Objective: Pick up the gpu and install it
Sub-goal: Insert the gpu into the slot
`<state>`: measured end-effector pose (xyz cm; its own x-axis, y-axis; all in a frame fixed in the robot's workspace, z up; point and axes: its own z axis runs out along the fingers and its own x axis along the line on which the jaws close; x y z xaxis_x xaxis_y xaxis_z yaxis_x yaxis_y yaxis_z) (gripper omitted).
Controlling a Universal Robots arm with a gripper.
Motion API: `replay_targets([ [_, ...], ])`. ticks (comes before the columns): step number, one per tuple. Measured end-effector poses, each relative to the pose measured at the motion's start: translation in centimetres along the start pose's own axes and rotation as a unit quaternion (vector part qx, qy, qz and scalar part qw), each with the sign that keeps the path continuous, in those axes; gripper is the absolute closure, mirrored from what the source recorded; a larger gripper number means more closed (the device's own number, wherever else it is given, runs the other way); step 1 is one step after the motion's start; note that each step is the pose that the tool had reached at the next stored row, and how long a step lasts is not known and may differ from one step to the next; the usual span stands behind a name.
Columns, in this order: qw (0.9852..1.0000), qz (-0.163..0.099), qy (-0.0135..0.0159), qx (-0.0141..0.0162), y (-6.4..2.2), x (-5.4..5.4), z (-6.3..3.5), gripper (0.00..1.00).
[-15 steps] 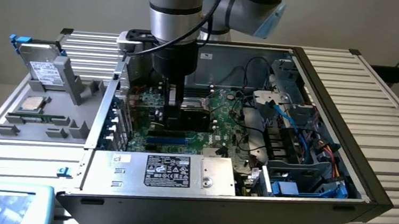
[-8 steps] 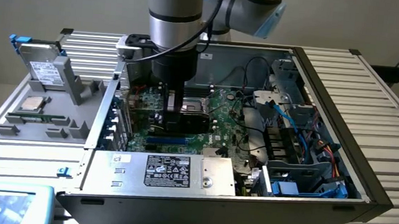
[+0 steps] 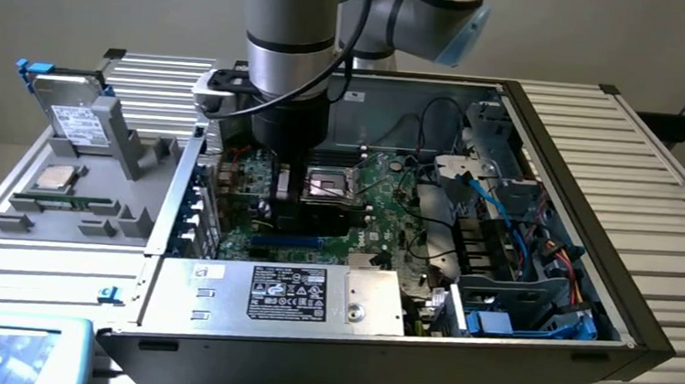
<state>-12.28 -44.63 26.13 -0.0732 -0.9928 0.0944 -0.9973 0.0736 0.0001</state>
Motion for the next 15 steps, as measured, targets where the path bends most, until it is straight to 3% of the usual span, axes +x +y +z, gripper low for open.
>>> replay_targets([
  [4, 1.0, 0.005, -0.0027, -0.001, 0.14, -0.03, 0.47, 0.71],
  [5, 1.0, 0.005, -0.0026, -0.0024, 0.14, -0.02, 0.48, 0.71],
  [8, 1.0, 0.005, -0.0029, -0.0022, 0.22, -0.01, 0.51, 0.71],
  [11, 0.9999, 0.005, -0.0086, -0.0014, 0.48, 0.0, 0.6, 0.71],
  [15, 0.9999, 0.005, -0.0141, -0.0017, 0.53, 0.06, 0.72, 0.71],
])
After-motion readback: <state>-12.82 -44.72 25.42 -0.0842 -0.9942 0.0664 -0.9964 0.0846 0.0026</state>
